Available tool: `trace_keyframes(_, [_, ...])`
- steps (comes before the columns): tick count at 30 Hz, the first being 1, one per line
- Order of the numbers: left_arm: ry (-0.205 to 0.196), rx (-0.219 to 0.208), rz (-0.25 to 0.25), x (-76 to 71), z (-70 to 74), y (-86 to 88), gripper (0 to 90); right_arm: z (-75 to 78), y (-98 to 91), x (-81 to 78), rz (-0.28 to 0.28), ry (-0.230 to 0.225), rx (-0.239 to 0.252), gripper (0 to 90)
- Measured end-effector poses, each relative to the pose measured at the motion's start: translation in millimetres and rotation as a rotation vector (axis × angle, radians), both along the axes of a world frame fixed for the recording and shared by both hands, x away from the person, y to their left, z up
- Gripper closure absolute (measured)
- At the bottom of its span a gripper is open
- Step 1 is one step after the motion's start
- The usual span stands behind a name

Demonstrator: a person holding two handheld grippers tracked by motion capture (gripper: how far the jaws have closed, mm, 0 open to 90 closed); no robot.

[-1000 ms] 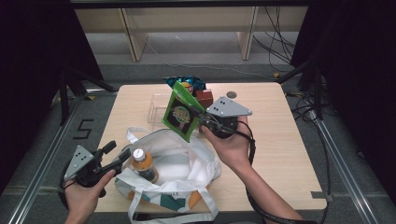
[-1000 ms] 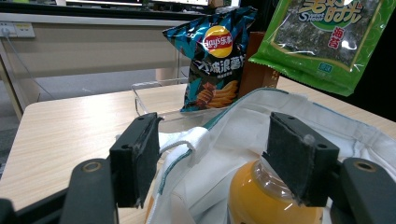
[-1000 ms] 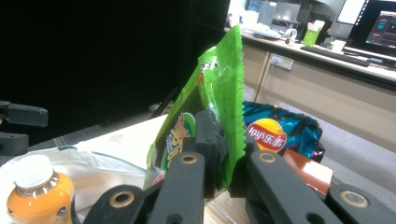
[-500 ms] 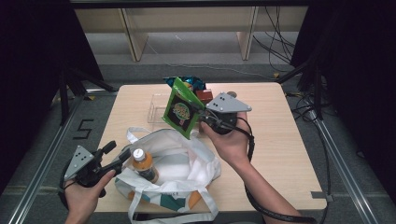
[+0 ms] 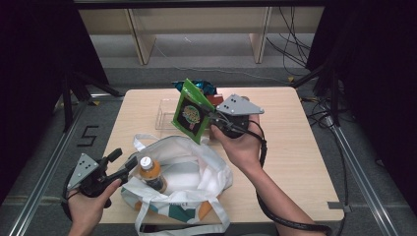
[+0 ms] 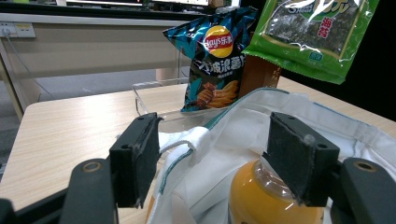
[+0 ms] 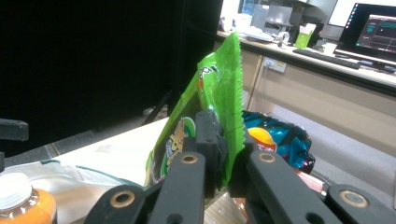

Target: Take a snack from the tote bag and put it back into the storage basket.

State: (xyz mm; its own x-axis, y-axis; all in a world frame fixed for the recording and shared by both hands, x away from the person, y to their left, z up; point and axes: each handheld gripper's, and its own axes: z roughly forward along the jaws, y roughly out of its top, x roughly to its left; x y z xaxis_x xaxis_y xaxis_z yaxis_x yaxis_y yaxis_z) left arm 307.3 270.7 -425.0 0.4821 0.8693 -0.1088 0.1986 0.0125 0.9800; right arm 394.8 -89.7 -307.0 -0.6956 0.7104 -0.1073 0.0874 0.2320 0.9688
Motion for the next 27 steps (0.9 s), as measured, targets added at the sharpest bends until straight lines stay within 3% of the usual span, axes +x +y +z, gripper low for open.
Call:
trace_keyframes(9, [-0.002,-0.001,0.0,-0.1,0.2,0.0,33.6,1.9,1.7,5.2,-0.012,-0.01,0.006,87.4])
trace_keyframes(11, [-0.001,0.0,0.001,0.0,0.1,0.2,33.6,1.9,2.2,7.6,-0.013,-0.036,-0.001,87.5])
trace_keyframes(12, [-0.001,0.001,0.0,0.0,0.0,0.3,33.6,1.9,3.1,6.9,-0.017,-0.014,0.002,87.6])
trace_keyframes(17, [-0.001,0.0,0.002,0.0,0.0,0.6,33.6,2.2,4.5,11.0,-0.015,-0.036,-0.008,87.9])
trace_keyframes(19, [0.0,0.001,0.001,0.0,-0.1,0.5,33.6,2.3,5.9,10.6,-0.02,-0.013,-0.001,87.9])
trace_keyframes(22, [-0.001,0.0,0.001,-0.1,0.1,0.4,33.6,2.2,6.3,14.4,-0.018,-0.043,-0.009,88.1])
trace_keyframes(24, [-0.002,0.0,0.001,-0.2,0.1,0.4,33.6,1.7,7.8,14.2,-0.023,-0.018,0.009,88.2])
trace_keyframes(25, [-0.001,0.0,0.001,-0.2,0.1,0.4,33.6,1.7,7.4,16.7,-0.022,-0.046,0.004,88.2])
trace_keyframes(27, [-0.001,-0.001,0.0,-0.2,0.1,0.3,33.6,1.9,7.0,18.2,-0.027,-0.055,-0.009,88.2])
